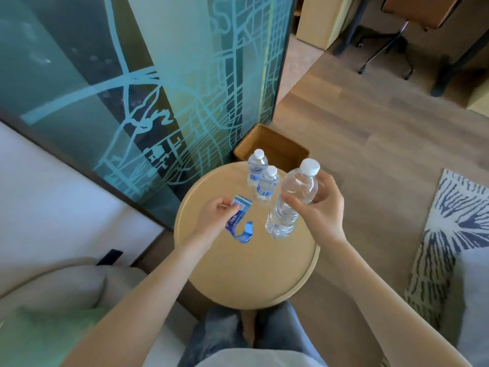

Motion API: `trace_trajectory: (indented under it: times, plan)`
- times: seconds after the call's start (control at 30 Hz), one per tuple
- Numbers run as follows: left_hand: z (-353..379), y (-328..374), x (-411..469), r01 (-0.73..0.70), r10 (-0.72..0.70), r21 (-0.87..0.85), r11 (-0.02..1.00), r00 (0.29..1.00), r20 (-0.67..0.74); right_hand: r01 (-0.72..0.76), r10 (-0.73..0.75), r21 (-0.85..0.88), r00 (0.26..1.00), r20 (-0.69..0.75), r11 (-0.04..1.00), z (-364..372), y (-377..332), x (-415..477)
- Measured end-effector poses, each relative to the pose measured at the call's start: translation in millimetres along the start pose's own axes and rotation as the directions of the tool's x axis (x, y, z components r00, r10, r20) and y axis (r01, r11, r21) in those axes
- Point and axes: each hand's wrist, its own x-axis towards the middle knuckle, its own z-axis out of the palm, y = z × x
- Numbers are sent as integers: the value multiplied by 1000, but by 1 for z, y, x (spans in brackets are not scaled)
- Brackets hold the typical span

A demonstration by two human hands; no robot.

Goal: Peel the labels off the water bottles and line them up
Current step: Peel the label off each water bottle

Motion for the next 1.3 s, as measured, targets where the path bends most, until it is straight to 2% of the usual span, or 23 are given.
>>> trace_trajectory:
  times: [0.1, 0.2, 0.53, 0.8, 1.07, 1.13, 1.2, 1.3]
  plan:
    - [-15, -45, 16, 73, -73, 1, 997, 994, -85, -49, 49, 13, 998, -27, 999, 7, 34, -5]
    - [-20, -78, 28, 137, -141, -61, 989, 988, -62, -79, 79, -15, 996, -51, 997, 13, 60, -9]
    - [20, -142, 57, 283, -286, 49, 958, 956, 64, -117, 109, -86, 990, -91, 989, 35, 105, -22]
    - [32, -181, 80, 360, -372, 132, 923, 926, 73, -102, 95, -47, 987, -129, 994, 40, 117, -23]
    - [25, -191, 79, 154, -210, 458, 875, 975, 75, -134, 128, -26, 978, -164, 991, 36, 121, -25]
    - [23, -186, 74, 53, -113, 545, 837, 991, 76, -143, 137, -20, 975, -172, 990, 35, 120, -25]
    - [21, -179, 68, -123, 61, 654, 746, 991, 117, -147, 142, -14, 972, -185, 989, 33, 119, -25]
    - [21, -167, 62, -378, 300, 747, 547, 921, 247, -148, 140, -18, 966, -218, 989, 28, 120, -24]
